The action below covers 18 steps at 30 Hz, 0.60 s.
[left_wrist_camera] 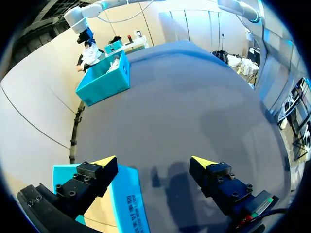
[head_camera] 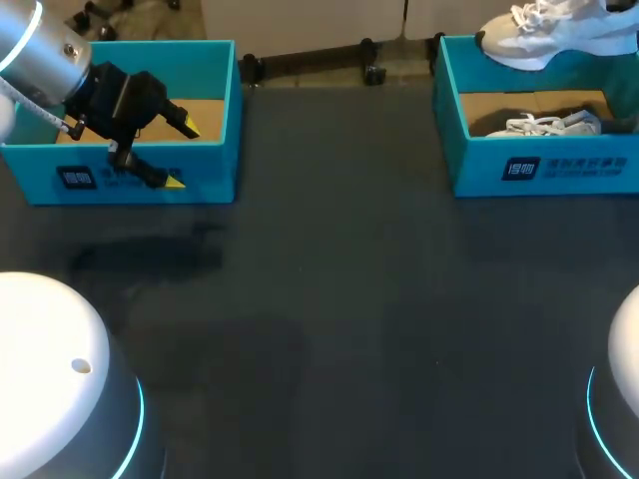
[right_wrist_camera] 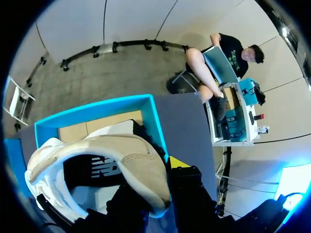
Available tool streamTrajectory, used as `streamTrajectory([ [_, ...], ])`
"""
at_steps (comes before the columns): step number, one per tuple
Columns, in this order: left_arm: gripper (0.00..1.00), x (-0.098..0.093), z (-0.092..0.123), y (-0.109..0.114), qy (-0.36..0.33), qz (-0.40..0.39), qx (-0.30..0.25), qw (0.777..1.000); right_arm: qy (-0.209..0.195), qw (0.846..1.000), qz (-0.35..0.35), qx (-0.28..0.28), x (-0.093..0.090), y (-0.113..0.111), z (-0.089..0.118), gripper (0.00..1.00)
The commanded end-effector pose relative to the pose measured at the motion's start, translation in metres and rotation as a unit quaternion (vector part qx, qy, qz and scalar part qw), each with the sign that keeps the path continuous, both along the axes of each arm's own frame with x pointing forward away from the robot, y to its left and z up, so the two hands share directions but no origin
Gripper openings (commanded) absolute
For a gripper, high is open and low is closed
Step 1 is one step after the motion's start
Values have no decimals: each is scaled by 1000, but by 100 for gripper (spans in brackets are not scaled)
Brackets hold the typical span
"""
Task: Take the shoe out of the shoebox, open the shoe tongue, remove and reinsert the insole, then place the shoe into the shoebox
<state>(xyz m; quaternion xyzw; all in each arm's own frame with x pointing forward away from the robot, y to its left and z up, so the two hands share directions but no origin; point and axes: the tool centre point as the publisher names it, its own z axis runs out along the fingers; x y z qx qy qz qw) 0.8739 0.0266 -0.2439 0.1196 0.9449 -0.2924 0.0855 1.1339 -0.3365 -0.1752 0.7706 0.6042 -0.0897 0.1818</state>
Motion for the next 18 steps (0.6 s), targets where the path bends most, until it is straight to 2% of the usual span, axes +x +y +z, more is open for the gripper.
streamTrajectory([
  [1,100,-1,0,0,-1,0,2,1000,0,1000,0,1,0,0,2,0],
  [6,100,-1,0,0,-1,0,2,1000,0,1000,0,1,0,0,2,0],
  [18,100,-1,0,0,-1,0,2,1000,-12,999,-42,2,-3,-1,-21,0],
])
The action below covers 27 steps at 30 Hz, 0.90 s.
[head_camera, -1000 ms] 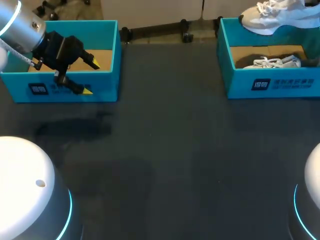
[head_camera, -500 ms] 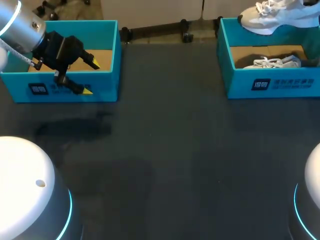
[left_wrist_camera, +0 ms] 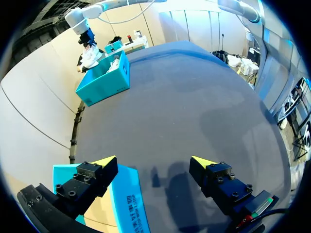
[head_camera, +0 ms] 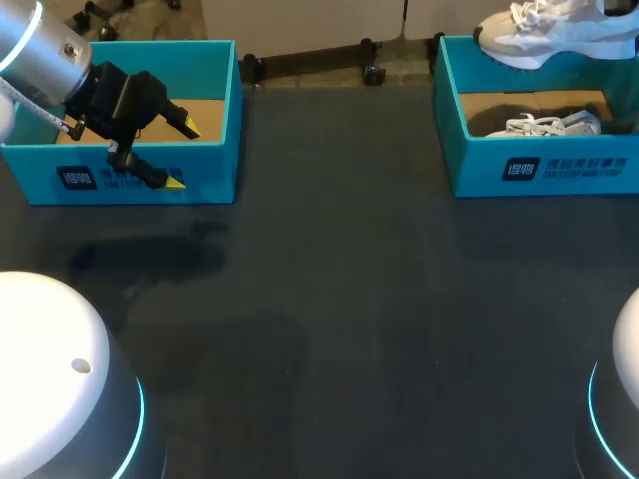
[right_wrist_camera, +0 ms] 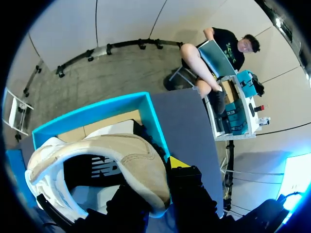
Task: Take the shoe out of the shoebox, open the shoe tongue, remove and reinsert the insole, then place the shoe into the shoebox
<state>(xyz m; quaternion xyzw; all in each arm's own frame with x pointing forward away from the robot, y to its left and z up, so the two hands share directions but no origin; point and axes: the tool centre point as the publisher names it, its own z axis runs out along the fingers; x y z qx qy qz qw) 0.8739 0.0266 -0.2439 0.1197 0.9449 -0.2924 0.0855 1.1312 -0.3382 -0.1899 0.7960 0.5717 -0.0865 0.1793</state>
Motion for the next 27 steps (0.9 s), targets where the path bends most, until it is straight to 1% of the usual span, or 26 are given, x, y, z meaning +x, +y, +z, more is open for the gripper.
streamTrajectory([
  [1,100,-1,0,0,-1,0,2,1000,-1,1000,-1,-11,-1,0,-8,0],
  [4,100,-1,0,0,-1,0,2,1000,-7,1000,-11,-2,-1,0,-15,0],
  [13,100,-1,0,0,-1,0,2,1000,-7,1000,-8,-6,1,2,-36,0],
  [20,100,-1,0,0,-1,0,2,1000,-8,1000,-11,-6,2,5,-46,0],
  [27,100,-1,0,0,-1,0,2,1000,-10,1000,-8,-11,9,6,-53,0],
])
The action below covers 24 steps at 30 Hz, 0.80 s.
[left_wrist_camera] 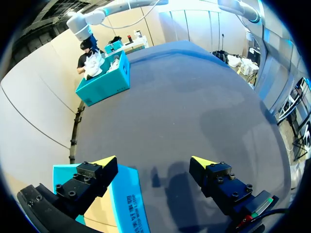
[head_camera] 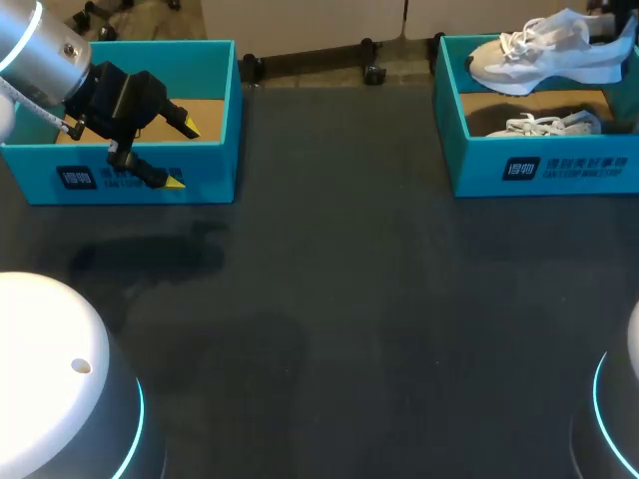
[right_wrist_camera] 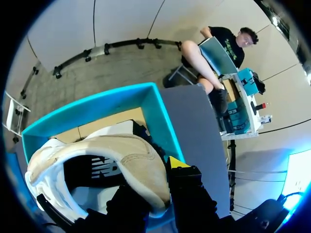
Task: Take the shoe out of the shoebox, open the shoe tongue, remove and reinsert the insole, then place the shoe into the shoebox
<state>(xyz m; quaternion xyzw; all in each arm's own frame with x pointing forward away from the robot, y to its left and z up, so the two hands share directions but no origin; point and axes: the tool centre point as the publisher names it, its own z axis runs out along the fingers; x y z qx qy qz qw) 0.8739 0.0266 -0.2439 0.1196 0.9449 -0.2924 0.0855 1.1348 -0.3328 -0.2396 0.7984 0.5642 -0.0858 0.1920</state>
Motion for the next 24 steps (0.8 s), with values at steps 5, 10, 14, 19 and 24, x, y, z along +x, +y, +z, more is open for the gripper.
streamTrajectory([
  [5,100,-1,0,0,-1,0,2,1000,-1,1000,-2,-2,9,1,-9,0],
  [10,100,-1,0,0,-1,0,2,1000,2,1000,1,-3,12,-1,-17,0],
  [14,100,-1,0,0,-1,0,2,1000,3,1000,0,-2,15,-1,-22,0],
  [19,100,-1,0,0,-1,0,2,1000,2,1000,-7,-1,16,-4,-31,0],
  [24,100,-1,0,0,-1,0,2,1000,1,1000,-12,-1,18,-6,-39,0],
])
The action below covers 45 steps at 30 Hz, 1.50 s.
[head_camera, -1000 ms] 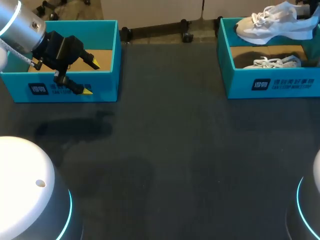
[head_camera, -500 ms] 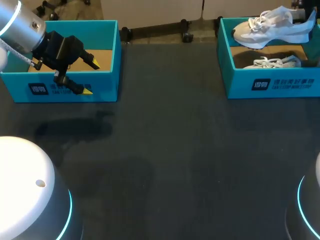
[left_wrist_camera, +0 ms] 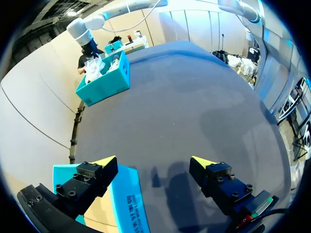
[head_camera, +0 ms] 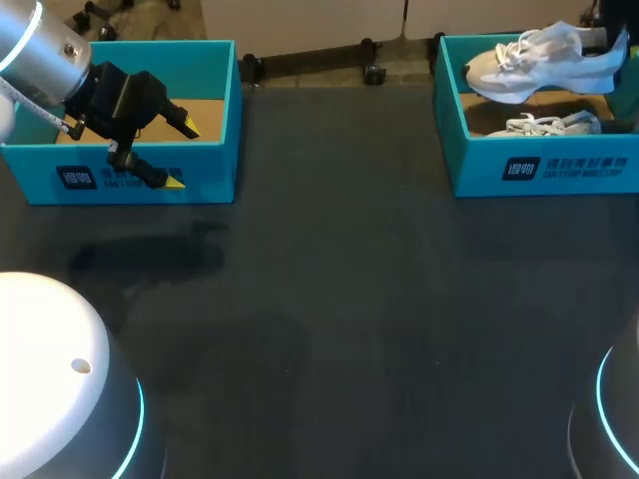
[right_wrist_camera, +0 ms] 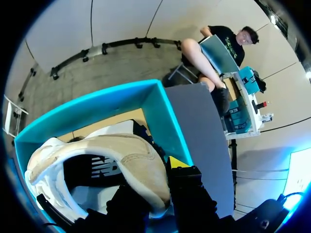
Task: Take the shoe out of the shoebox, open the shoe tongue, remove and reinsert the insole, then place the shoe into the shoebox
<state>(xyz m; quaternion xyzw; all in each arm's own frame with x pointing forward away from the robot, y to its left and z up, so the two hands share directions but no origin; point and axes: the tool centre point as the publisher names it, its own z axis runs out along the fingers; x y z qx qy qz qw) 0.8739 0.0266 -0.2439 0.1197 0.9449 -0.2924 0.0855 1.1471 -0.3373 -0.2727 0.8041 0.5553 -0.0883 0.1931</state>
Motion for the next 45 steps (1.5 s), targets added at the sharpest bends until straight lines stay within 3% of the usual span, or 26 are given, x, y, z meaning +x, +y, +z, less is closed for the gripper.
streamTrajectory([
  [1,100,-1,0,0,-1,0,2,1000,3,1000,-2,0,6,-2,-8,0],
  [24,100,-1,0,0,-1,0,2,1000,-10,1000,-26,-12,9,-19,-46,0],
  [45,100,-1,0,0,-1,0,2,1000,-6,1000,-31,-6,11,-19,-77,0],
])
